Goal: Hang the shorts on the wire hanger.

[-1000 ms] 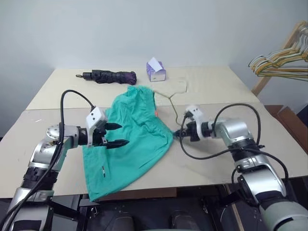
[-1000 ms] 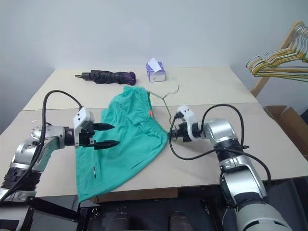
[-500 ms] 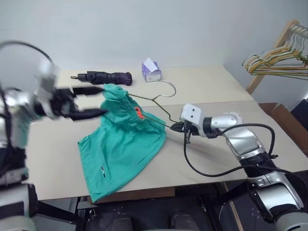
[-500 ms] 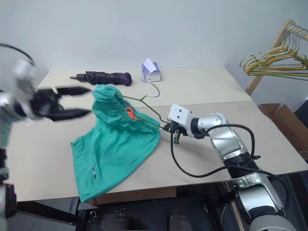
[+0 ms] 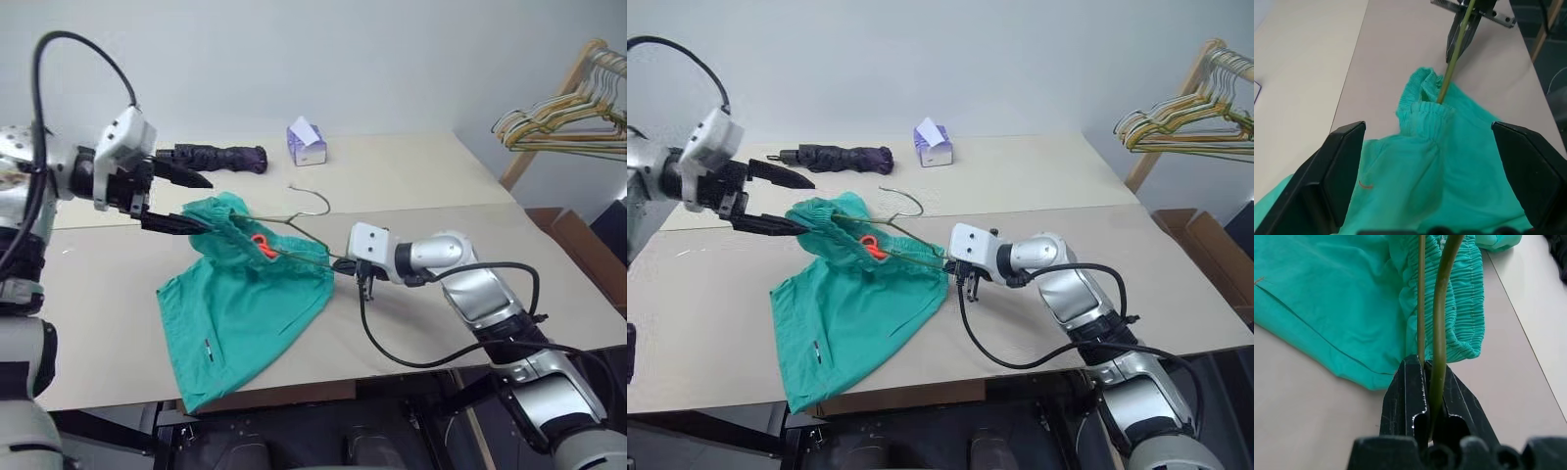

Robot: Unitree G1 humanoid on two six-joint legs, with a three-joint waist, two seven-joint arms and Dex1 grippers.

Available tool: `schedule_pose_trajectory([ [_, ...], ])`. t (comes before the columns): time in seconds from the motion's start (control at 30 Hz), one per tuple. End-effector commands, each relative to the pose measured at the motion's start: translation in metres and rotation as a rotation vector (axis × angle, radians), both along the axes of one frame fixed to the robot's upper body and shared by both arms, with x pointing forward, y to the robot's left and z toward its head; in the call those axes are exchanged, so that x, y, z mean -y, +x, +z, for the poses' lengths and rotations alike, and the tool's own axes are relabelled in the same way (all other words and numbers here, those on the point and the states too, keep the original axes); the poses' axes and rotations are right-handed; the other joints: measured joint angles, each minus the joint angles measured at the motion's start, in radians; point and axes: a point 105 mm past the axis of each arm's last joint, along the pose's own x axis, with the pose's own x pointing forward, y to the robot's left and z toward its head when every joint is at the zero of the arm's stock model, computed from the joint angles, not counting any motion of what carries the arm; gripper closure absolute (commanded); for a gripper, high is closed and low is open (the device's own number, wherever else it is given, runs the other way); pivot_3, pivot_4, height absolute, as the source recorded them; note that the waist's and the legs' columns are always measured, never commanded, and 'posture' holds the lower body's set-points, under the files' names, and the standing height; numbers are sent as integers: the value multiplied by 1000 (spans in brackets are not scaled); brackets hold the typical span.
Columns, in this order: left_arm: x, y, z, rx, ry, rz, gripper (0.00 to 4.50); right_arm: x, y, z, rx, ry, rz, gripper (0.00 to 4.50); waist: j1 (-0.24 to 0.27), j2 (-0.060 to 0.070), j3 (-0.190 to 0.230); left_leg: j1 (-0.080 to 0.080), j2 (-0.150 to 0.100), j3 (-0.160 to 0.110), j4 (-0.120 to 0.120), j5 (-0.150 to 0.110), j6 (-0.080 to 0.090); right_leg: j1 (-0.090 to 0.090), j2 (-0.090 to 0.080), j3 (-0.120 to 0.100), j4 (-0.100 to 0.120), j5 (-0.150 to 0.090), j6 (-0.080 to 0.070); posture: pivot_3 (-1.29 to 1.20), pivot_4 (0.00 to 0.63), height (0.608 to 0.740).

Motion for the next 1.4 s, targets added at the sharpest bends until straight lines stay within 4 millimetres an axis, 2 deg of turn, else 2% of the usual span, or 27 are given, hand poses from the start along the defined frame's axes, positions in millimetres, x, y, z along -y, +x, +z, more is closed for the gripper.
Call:
schedule_pose_trajectory([
  [0.03, 21, 11, 4, 22, 97, -78, 47, -7, -1, 19, 19, 2, 22, 4500, 1, 0, 0, -1, 0, 0, 0, 0, 0, -1, 0, 0, 0, 0, 0, -30, 0, 740],
  [0.2, 29, 14, -10, -35, 138, -111, 47, -8, -3, 20, -2, -2, 20, 4500, -10, 0, 0, -1, 0, 0, 1, 0, 0, -2, 0, 0, 0, 0, 0, -50, 0, 740],
  [0.3, 30, 20, -20, -55, 170, -108, 596, -10, -4, 21, -8, 0, 15, 4500, -13, 0, 0, -2, 0, 0, 1, 0, 0, -2, 0, 0, 1, 0, 0, -57, 0, 740],
  [0.47, 28, 27, -29, -67, 215, -97, 2019, -13, -6, 22, -8, -1, 21, 4500, -13, 0, 0, -5, 0, 0, 3, 0, 0, -6, 0, 0, 2, 0, 0, -63, 0, 740],
  [0.73, 26, 31, -32, -58, 240, -92, 4354, -13, -8, 22, -8, 1, 21, 4500, -14, 0, 0, -13, 0, -1, 5, 0, 0, -13, 0, 0, 3, 0, 0, -64, 0, 740],
  [0.93, 30, 33, -28, -13, 215, -105, 4394, -15, -8, 26, 143, -16, 62, 4500, -14, 0, 0, -13, 0, -1, 6, 0, 0, -13, 0, 0, 3, 0, 0, -67, 0, 740],
  [1.03, 28, 34, -23, 14, 214, -100, 4394, -11, -4, 22, 140, -28, 33, 3695, -16, 0, 0, -13, 0, -1, 6, 0, 0, -13, 0, 0, 3, 0, 0, -69, 0, 740],
  [1.1, 24, 36, -20, 30, 217, -82, 4394, -1, 6, 29, 150, 0, -36, 2998, -17, 0, 0, -13, 0, -1, 6, 0, 0, -13, 0, 0, 3, 0, 0, -68, 0, 740],
  [1.23, 17, 37, -18, 27, 217, -49, 4394, 30, 23, 50, 188, 78, -199, 1556, -15, 0, 0, -13, 0, -1, 7, 0, 0, -13, 0, 0, 3, 0, 0, -67, 0, 740],
  [1.3, 13, 40, -18, 38, 220, -30, 4394, 49, 25, 61, 200, 127, -291, 933, -14, 0, 0, -14, 0, -1, 7, 0, 0, -13, 0, 0, 3, 0, 0, -74, 0, 740],
  [1.4, 13, 44, -14, 55, 181, -6, 4394, 63, 21, 69, 168, 201, -364, 36, -13, 0, 0, -13, 0, -1, 7, 0, 0, -12, 0, 0, 3, 0, 0, -73, 0, 740],
])
